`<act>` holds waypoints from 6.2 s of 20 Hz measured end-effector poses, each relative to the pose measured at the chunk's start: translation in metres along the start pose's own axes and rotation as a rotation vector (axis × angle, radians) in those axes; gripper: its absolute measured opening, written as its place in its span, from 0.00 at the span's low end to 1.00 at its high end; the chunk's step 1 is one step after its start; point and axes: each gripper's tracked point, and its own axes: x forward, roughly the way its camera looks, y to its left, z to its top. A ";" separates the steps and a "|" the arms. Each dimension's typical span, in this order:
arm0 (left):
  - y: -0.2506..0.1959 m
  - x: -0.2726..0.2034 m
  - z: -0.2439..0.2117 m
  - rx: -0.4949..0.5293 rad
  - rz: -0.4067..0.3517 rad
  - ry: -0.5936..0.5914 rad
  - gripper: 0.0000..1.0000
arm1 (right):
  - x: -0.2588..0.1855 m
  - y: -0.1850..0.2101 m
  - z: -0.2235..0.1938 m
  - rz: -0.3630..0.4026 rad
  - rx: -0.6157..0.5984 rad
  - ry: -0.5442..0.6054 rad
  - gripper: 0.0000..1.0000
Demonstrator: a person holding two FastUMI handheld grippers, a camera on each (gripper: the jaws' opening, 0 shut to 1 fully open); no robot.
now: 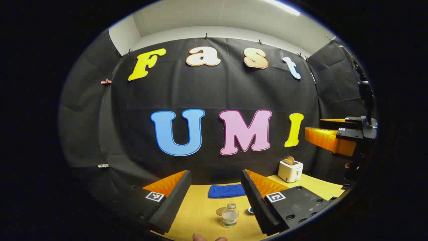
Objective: Open the teacup lid with one hand, grasp the water bottle and pour water into the teacup with the other hand; after pouring, place the water bottle on the coaster and then close the teacup lid.
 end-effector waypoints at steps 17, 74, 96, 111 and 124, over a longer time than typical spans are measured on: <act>0.002 0.008 0.001 0.000 0.010 -0.003 0.95 | 0.023 0.007 -0.023 0.045 -0.019 0.027 0.96; -0.057 0.117 -0.371 -0.040 0.085 0.287 0.95 | 0.094 0.002 -0.373 0.198 0.083 0.289 0.27; -0.030 0.174 -0.346 1.084 0.057 0.318 0.77 | 0.064 -0.094 -0.390 0.093 -0.007 0.295 0.31; -0.022 0.201 -0.342 1.563 0.040 0.225 0.77 | 0.049 -0.116 -0.392 0.066 -0.017 0.291 0.31; -0.026 0.219 -0.346 1.720 -0.001 0.145 0.77 | 0.044 -0.119 -0.393 0.060 -0.042 0.292 0.36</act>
